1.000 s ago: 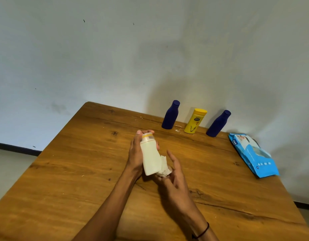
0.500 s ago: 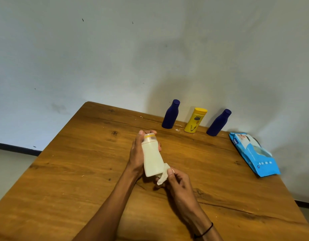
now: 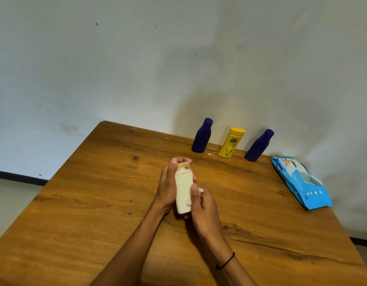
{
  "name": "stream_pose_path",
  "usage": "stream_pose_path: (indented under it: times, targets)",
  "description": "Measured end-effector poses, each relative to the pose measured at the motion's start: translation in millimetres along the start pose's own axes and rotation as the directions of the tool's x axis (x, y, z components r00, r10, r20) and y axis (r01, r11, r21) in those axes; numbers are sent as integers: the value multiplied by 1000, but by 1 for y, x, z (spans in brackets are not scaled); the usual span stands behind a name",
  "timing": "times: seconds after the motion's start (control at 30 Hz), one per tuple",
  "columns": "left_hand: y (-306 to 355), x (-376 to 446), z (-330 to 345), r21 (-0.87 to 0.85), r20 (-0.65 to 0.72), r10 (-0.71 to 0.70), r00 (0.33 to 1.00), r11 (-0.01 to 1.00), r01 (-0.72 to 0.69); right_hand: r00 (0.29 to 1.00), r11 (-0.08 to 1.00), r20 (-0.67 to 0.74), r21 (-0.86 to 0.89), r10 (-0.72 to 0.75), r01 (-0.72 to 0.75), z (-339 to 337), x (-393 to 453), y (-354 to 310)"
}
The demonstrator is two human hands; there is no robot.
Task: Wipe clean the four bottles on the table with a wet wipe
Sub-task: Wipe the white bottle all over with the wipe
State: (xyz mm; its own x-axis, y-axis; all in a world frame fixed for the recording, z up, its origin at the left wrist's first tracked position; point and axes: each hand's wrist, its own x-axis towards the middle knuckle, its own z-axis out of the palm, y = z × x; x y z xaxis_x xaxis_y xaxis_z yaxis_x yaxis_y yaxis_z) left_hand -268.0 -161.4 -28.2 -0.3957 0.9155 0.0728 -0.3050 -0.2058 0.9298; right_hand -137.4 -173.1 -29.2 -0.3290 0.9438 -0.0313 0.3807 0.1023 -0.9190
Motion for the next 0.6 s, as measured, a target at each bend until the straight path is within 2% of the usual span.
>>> stream_pose_path:
  times: [0.07, 0.17, 0.37, 0.47, 0.6]
  targets:
    - [1, 0, -1, -19, -21, -11, 1000, 1000, 10, 997, 997, 37, -32, -63, 64, -3, 3, 0]
    - [2, 1, -3, -53, -44, -21, 999, 998, 19, 992, 995, 74, 33, -98, 95, -8, 3, 2]
    - [3, 0, -3, -55, -15, -35, 999, 998, 34, 998, 976, 63, 217, -7, -7, -7, -5, -8]
    - [2, 0, -1, -9, 21, -24, 999, 1000, 25, 999, 977, 29, 211, 23, -29, -5, -5, -9]
    - [-1, 1, 1, 32, 35, -9, 999, 999, 8, 1000, 985, -25, 172, -19, 23, -2, -4, -7]
